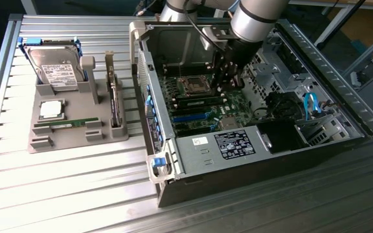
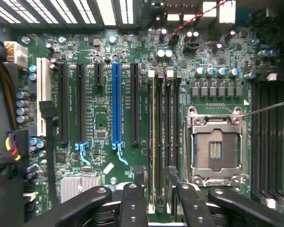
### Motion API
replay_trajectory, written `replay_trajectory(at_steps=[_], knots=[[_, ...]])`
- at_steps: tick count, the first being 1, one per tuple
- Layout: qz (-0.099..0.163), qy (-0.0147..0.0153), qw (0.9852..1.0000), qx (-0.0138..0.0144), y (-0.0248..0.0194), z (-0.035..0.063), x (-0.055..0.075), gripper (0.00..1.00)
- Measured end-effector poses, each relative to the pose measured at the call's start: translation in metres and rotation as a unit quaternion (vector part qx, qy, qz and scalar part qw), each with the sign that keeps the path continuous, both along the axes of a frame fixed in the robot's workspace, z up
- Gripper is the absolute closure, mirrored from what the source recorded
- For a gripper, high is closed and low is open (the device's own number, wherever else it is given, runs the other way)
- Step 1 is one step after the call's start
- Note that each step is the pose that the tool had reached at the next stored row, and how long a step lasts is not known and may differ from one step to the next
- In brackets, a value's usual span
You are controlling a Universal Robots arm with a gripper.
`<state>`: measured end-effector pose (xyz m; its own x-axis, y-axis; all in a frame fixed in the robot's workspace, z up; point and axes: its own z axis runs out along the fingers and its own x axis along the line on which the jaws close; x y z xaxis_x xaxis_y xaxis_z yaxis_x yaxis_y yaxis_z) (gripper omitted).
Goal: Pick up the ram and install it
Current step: 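Insert the ram into the slot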
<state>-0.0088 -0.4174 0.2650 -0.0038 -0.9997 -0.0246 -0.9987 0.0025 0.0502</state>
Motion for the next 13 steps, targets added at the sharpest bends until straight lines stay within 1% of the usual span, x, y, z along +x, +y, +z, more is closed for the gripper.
replay_trajectory(at_steps=[1, 3, 12, 13], knots=[[0.0, 0.0, 1.0, 0.0001, 0.0, 0.0044, 0.0, 0.68], [0.0, 0.0, 1.0, -0.0001, 0.0, 0.01, 0.0, 0.68], [0.0, 0.0, 1.0, -0.0001, 0.0, 0.0315, 0.0, 0.68], [0.0, 0.0, 1.0, -0.0001, 0.0, 0.0367, 0.0, 0.68]])
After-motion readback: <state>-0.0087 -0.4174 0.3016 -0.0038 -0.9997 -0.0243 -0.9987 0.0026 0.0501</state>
